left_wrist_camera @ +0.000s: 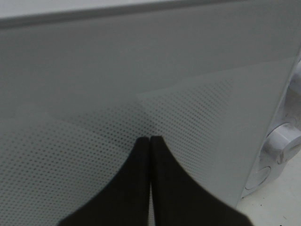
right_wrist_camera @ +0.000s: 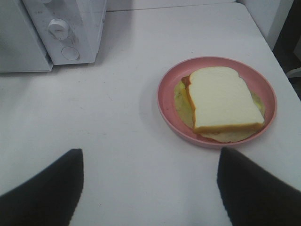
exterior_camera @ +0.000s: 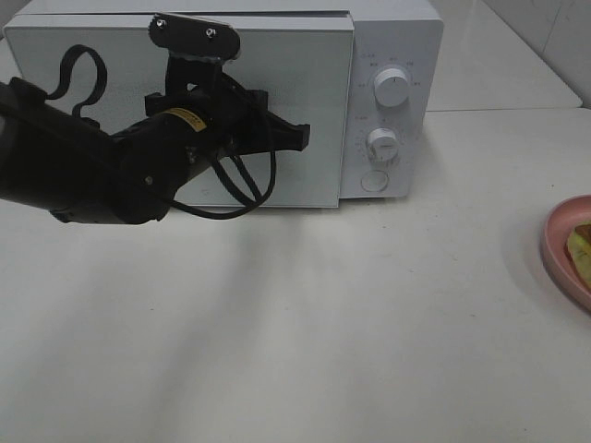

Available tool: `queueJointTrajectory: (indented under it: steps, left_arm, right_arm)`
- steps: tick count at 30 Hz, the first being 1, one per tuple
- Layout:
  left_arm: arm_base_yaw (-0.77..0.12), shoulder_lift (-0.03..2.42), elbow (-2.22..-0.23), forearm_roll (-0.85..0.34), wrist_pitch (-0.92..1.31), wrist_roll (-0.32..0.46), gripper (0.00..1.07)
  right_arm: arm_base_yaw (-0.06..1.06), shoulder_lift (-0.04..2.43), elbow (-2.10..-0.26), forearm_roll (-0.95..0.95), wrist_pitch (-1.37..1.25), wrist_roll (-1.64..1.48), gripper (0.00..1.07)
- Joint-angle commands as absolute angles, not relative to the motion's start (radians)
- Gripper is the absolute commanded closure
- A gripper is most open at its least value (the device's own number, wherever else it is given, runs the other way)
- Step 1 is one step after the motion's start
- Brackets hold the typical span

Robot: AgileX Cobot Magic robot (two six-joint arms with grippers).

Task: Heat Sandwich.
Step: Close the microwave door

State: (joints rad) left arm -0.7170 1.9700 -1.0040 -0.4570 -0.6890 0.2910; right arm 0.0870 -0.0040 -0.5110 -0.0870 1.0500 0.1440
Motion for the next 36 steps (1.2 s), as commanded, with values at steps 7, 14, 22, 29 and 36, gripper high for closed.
queueJointTrajectory:
  steps: [7,14,22,29,36]
  left_arm:
    - [-0.703,2.018,-1.085,-0.520,-0.735,0.293,1.07]
    - [-0.697,2.062,-1.148,-0.530,-0.725,0.293,1.07]
    - [-0.697,2.054,-1.144,-0.529,-0.705,0.294,1.07]
    - [-0.703,2.017,-1.144,-0.529,-0.629,0.338,1.07]
    - [-0.732,1.988,-1.101,-0.530,-0.601,0.338,1.07]
  right_arm:
    - [0.080,-0.030,-0.508,-0.088,1.040,0.138,0.32]
    - [0.080,-0.030,-0.508,-0.088,1.040,0.138,0.32]
    - [0.080,-0.030,-0.508,-0.088,1.040,0.138,0.32]
    - [0.080,-0.030,-0.508,-0.088,1.040,0.138,0.32]
    - [0.080,-0.030,-0.508,-0.088,1.040,0.138,0.32]
